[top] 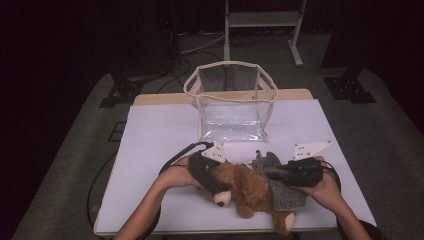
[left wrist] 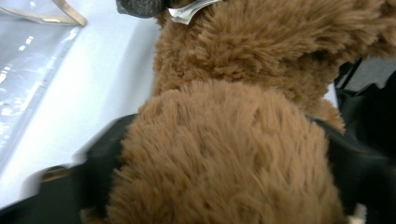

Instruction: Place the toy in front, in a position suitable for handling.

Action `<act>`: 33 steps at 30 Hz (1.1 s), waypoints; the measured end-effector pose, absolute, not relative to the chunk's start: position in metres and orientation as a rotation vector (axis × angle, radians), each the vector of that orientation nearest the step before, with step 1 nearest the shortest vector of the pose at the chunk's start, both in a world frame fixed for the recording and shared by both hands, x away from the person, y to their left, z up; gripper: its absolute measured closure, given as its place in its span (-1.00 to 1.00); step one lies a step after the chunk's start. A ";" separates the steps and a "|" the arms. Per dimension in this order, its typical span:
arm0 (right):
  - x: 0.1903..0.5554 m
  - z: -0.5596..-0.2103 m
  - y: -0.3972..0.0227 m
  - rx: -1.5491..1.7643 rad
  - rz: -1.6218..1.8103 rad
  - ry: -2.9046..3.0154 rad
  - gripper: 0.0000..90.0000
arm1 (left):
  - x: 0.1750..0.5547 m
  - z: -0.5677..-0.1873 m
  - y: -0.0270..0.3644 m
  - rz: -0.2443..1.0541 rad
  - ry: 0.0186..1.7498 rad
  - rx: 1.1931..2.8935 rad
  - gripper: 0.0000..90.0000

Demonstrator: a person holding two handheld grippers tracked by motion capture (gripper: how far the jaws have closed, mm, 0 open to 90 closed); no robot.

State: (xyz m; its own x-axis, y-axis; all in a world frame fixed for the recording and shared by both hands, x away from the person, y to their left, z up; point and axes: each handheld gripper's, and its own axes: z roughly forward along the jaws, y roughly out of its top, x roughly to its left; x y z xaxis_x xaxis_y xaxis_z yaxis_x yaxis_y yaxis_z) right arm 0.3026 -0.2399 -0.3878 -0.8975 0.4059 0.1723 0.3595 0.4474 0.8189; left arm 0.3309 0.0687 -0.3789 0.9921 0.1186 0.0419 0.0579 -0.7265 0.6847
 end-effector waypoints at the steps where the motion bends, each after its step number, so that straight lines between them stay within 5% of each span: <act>1: 0.304 -0.387 -0.240 0.697 1.463 2.622 0.70 | 0.330 -0.378 0.069 0.145 0.110 2.390 -0.28; 3: 0.307 -0.386 -0.242 0.721 1.455 2.602 0.68 | 0.329 -0.373 0.067 0.204 0.111 2.398 -0.07; 7: 0.322 -0.381 -0.245 0.772 1.462 2.604 0.66 | 0.340 -0.366 0.065 0.260 0.123 2.397 0.04; 22: 0.380 -0.354 -0.212 0.712 1.431 2.638 0.66 | 0.370 -0.344 0.086 0.382 0.111 2.403 0.00; 29: 0.363 -0.367 -0.181 0.571 1.339 2.738 0.69 | 0.345 -0.359 0.107 0.330 0.106 2.408 -0.24; 33: 0.343 -0.369 -0.177 0.532 1.316 2.726 0.71 | 0.338 -0.353 0.116 0.280 0.126 2.381 -0.58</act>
